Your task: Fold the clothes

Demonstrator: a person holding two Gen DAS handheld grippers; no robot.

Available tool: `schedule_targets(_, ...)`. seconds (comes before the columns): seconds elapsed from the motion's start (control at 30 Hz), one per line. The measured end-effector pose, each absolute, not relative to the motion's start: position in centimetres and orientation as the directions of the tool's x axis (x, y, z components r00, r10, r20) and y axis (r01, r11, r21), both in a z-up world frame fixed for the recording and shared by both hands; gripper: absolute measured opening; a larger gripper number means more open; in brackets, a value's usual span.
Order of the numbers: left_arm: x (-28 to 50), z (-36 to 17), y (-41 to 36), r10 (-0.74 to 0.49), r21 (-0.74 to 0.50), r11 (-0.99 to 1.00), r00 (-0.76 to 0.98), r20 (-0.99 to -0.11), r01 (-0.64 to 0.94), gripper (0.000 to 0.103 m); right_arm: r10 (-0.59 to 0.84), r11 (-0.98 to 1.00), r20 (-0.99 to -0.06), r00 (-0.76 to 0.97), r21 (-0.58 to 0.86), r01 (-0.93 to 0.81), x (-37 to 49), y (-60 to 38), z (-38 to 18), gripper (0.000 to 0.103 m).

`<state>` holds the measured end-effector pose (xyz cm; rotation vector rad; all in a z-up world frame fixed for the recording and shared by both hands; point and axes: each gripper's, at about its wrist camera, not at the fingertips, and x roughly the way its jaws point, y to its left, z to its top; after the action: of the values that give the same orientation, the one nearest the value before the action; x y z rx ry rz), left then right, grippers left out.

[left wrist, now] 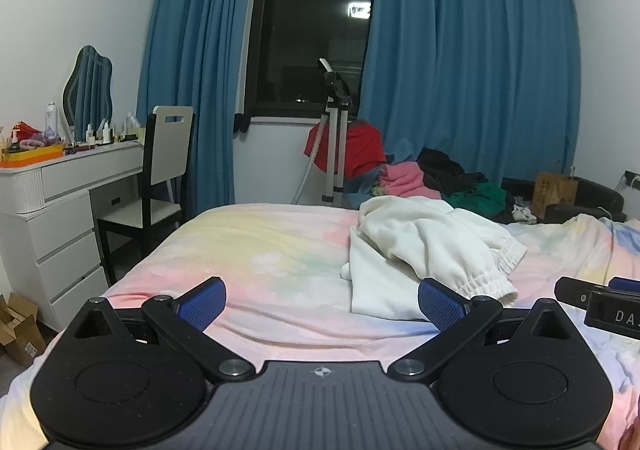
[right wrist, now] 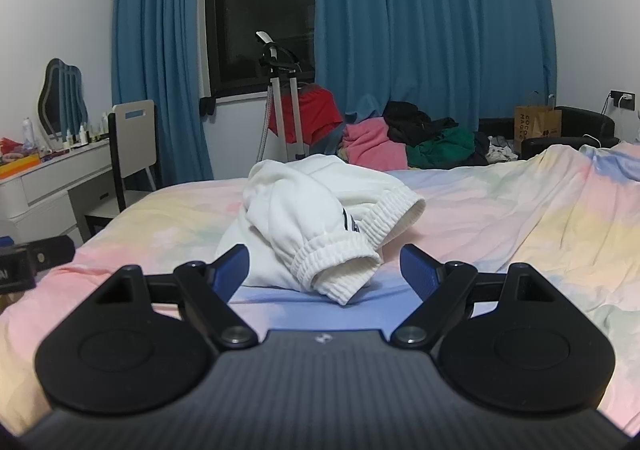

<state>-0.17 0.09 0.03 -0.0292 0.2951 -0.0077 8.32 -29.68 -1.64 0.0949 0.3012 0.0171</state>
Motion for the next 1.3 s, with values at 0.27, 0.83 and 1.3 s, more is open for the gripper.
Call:
schedule_targets(0.27, -0.7, 0.2, 0.4, -0.012, -0.02, 1.0, 0.955, -0.297, 0.006, 0.103, 0.017, 0.995, -0.284, 0.959, 0.1, 0.012, 8.3, -29.8, -2.3, 0.084)
schedule_targets(0.83, -0.4, -0.2, 0.2, 0.02, 0.005, 1.0, 0.955, -0.297, -0.02, 0.103, 0.01, 0.995, -0.278, 0.961, 0.094, 0.017, 8.2, -29.6, -2.6, 0.084)
schedule_targets(1.3, 0.0, -0.8, 0.4, 0.019, -0.008, 1.0, 0.956, -0.293, -0.022, 0.103, 0.003, 0.997, -0.292, 0.956, 0.076, 0.02, 8.4, -29.3, -2.4, 0.084)
